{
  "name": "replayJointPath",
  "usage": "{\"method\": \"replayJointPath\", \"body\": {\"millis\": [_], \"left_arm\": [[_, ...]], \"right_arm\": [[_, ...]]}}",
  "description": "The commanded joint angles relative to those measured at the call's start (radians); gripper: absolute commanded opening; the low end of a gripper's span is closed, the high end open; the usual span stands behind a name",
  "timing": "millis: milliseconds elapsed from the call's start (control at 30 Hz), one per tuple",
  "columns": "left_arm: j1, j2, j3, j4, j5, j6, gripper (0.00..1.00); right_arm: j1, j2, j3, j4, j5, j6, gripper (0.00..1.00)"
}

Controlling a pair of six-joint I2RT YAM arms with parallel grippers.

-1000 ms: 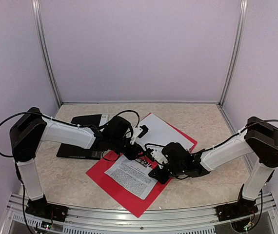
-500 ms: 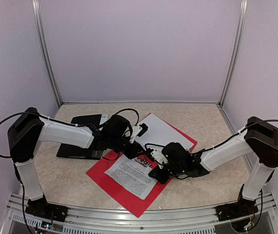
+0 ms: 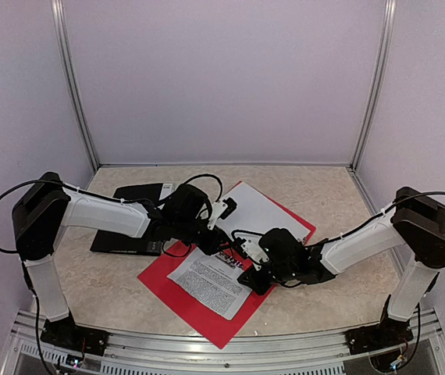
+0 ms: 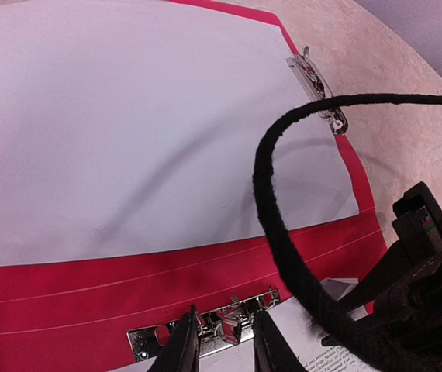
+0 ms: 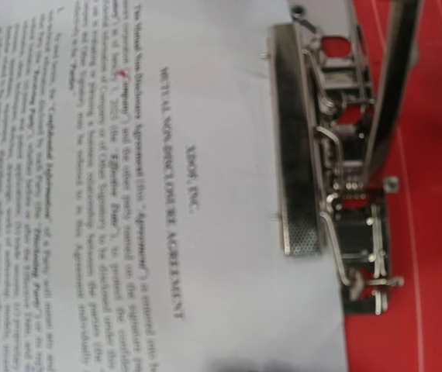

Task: Put the files into the folder
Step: Clamp the file in the folder with some files.

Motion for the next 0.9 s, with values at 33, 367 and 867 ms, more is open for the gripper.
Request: {"method": "replayJointPath", "body": {"millis": [33, 367, 867], "left_arm": [[0.003, 0.016, 0.001, -0.006, 0.016, 0.0, 0.21], [0.006, 0.021, -0.006, -0.003, 0.017, -0.004, 0.15], [0.027, 0.03, -0.062, 0.033, 0.024, -0.028, 0.0]], "right_arm": [[0.01, 0.032, 0.002, -0.091, -0.023, 0.001, 0.15], [0.01, 0.029, 0.002, -0.098, -0.018, -0.001, 0.15], [0.01, 0.023, 0.005, -0.096, -0.019, 0.001, 0.15]]}}
